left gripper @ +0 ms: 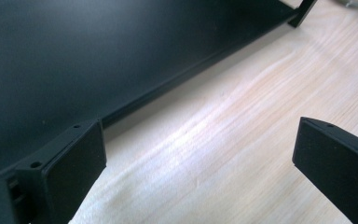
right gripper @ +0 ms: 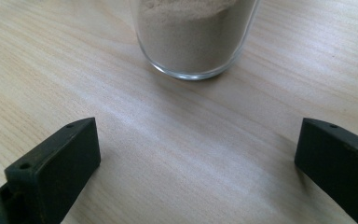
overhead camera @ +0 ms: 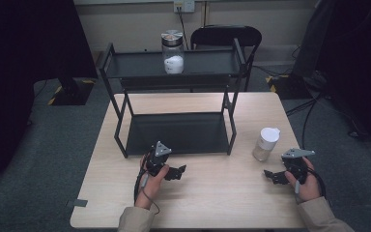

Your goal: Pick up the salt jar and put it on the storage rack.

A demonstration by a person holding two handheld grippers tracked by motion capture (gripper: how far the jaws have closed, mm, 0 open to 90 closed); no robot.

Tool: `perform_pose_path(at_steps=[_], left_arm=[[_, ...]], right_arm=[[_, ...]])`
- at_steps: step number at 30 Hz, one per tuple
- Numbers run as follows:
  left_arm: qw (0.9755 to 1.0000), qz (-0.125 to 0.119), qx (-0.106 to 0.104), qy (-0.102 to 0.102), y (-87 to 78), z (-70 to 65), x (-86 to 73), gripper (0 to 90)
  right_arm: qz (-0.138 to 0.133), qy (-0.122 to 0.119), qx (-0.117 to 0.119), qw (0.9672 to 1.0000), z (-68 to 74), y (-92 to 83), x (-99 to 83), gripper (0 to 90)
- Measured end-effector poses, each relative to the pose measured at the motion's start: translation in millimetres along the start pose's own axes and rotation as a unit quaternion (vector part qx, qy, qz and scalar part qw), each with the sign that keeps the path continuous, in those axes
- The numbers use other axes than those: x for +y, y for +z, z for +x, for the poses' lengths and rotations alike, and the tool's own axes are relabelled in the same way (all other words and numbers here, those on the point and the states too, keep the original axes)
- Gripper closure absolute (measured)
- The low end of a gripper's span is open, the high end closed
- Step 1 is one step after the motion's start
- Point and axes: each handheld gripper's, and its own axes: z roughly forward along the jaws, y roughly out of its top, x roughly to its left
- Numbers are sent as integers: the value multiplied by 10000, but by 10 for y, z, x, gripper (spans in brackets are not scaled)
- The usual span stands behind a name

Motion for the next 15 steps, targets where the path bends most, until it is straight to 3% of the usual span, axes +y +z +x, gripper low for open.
perform_pose_path(at_steps=[15], left_arm=[[9995,196,170,168,56,-102,-143,24]], right_arm=[[-1,0,0,10000,0,0,0,0]])
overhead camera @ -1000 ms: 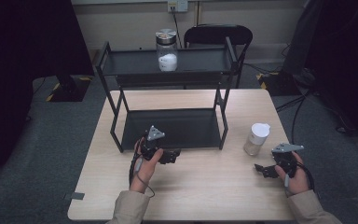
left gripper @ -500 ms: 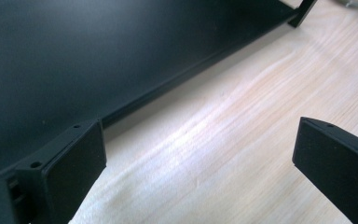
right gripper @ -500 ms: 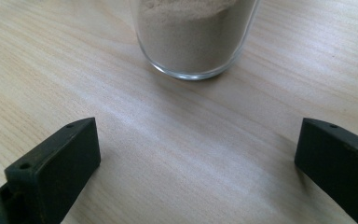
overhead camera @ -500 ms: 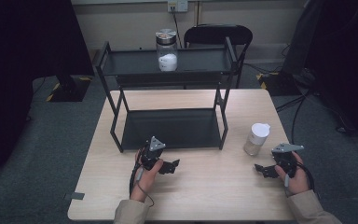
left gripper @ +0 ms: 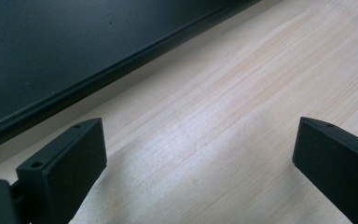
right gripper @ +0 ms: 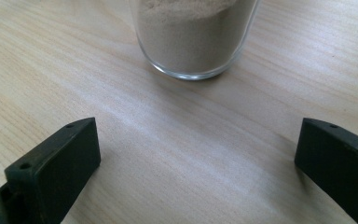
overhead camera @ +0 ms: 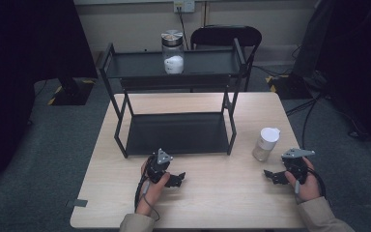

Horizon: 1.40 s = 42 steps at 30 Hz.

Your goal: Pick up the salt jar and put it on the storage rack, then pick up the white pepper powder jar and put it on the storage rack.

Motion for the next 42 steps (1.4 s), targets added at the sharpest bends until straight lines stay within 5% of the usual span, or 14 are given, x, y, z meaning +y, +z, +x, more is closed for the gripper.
perform_pose_path(at_steps=[7,25,31,42], left_arm=[[9995,162,171,200,22,-77,-34,16],[9997,195,112,129,22,-47,-31,1],[9996,195,115,138,22,-47,-31,0],[9997,194,115,137,22,-47,-31,1]], right_arm=[[4,1,-2,10000,1,0,2,0],[71,16,-20,10000,15,15,89,28],[-207,-17,-61,9998,44,-23,140,19],[-847,331,-26,9958,11,44,236,82]])
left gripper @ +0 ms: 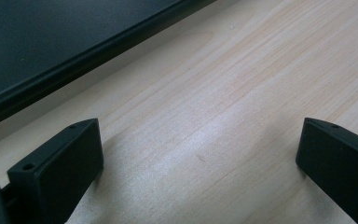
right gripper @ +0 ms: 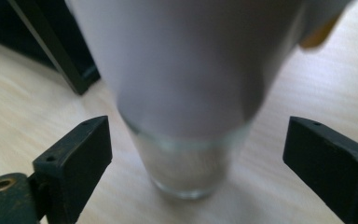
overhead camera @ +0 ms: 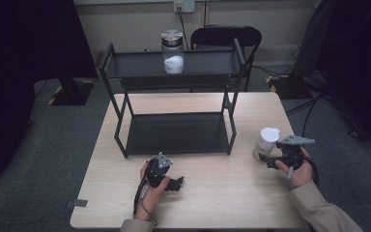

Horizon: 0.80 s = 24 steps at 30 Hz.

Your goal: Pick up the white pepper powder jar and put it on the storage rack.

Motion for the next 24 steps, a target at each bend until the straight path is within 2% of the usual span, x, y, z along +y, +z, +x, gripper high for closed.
perform_pose_path(at_steps=[2,4,6,8,10,19,24], left_arm=[[10000,1,-1,2,0,0,0,1],[10000,1,0,1,0,0,0,1],[10000,0,0,0,0,0,0,1],[10000,-1,-1,1,0,0,0,1],[10000,-1,0,1,0,0,0,1],[10000,0,0,0,0,0,0,1],[10000,-1,0,0,0,0,0,1]], right_arm=[[-57,-9,-48,10000,22,27,27,102],[-117,41,63,9999,-4,72,40,139],[-105,-48,-3,9999,20,125,50,217],[-230,-123,34,9997,11,154,16,302],[-224,-283,-83,9993,74,161,40,306],[-54,-404,209,9990,70,112,185,306],[77,-626,308,9975,135,39,334,306]])
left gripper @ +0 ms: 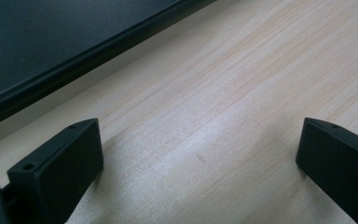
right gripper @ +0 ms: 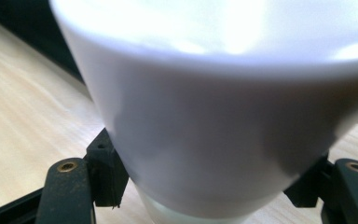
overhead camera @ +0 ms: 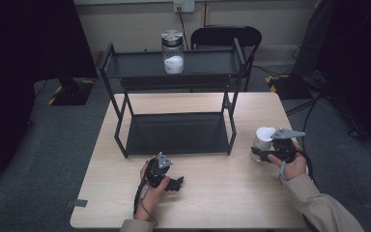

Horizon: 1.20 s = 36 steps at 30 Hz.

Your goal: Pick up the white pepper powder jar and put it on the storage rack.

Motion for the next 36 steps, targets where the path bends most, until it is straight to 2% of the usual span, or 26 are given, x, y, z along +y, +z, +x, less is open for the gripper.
perform_pose_path(at_steps=[8,12,15,18,21,25,36], left_arm=[[10000,0,0,-1,0,0,0,0],[10000,0,1,0,0,0,0,1],[10000,0,0,0,0,0,0,1],[10000,2,0,0,0,0,1,0],[10000,1,-1,0,0,0,0,1],[10000,3,-1,2,0,1,1,0],[10000,1,-1,-1,0,0,0,1]], right_arm=[[57,-59,416,9991,45,-127,242,306],[68,-197,512,9985,98,-198,386,306],[32,-123,678,9976,88,-247,467,306],[48,-276,678,9973,147,-295,574,306],[36,-267,807,9964,149,-322,670,306],[15,-371,863,9956,194,-348,807,306],[-52,-533,1136,9921,309,-312,1189,306]])
